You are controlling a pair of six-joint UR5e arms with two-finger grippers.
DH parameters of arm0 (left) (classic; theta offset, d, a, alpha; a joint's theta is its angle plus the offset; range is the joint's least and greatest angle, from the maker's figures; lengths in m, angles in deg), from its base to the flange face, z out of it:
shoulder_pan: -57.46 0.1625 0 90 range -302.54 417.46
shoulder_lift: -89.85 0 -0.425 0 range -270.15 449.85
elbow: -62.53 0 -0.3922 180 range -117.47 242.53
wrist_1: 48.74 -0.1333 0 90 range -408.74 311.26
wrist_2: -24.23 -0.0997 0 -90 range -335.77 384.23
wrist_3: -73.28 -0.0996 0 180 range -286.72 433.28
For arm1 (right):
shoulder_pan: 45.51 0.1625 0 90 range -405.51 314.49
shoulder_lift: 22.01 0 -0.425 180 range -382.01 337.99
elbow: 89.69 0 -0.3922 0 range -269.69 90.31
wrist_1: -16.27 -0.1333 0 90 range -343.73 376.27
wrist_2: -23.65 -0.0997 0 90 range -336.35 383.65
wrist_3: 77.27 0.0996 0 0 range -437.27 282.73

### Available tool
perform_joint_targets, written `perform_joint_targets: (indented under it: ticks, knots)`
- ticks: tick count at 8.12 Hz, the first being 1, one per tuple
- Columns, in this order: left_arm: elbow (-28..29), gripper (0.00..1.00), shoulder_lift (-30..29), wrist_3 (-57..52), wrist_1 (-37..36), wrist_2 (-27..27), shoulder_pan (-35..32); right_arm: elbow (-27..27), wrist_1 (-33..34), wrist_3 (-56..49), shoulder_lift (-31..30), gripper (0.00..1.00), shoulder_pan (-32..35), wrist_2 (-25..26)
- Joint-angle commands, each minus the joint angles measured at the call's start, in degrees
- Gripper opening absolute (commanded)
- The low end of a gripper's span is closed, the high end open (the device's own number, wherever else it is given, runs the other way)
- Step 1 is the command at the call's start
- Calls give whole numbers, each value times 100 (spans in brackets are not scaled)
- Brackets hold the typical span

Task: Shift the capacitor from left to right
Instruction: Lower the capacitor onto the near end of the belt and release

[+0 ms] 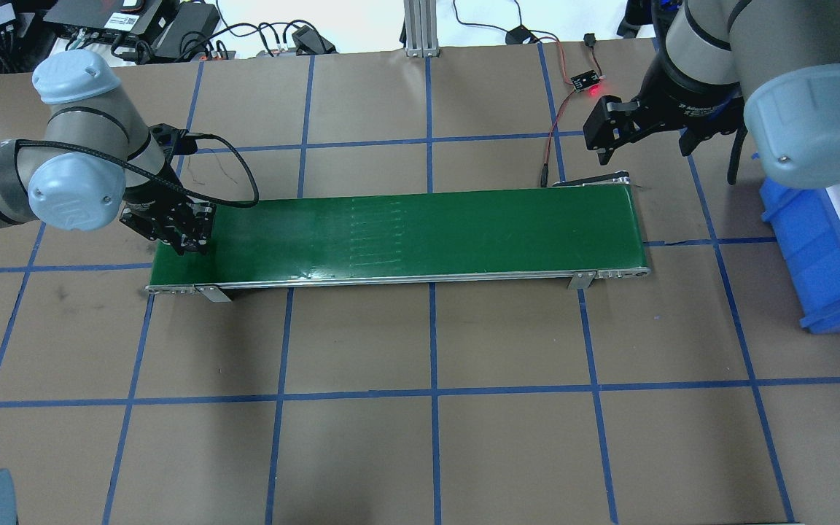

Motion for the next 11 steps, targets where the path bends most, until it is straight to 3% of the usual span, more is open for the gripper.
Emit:
perform_joint_targets:
  ticks: [1, 4, 5, 6, 7, 8, 9, 11]
  knots:
    - [0, 0, -17, -88, -82, -11, -45, 0, 0, 0, 0, 100, 0, 0]
    - [-8, 0, -17, -88, -82, -20, -44, 0, 0, 0, 0, 100, 0, 9]
    - [-9, 9, -17, -88, -82, -11, -44, 0, 0, 0, 0, 100, 0, 9]
    - [-9, 30, -17, -62, -82, -2, -36, 0, 0, 0, 0, 100, 0, 9]
    - [-17, 61, -17, -53, -212, 6, -36, 0, 0, 0, 0, 100, 0, 0]
    - [-17, 84, -17, -61, -483, 24, -36, 0, 0, 0, 0, 100, 0, 0]
    - [-17, 96, -17, -44, -512, 15, -36, 0, 0, 0, 0, 100, 0, 0]
    - [0, 100, 53, 26, -486, 15, -36, -9, 0, 0, 0, 100, 0, 0]
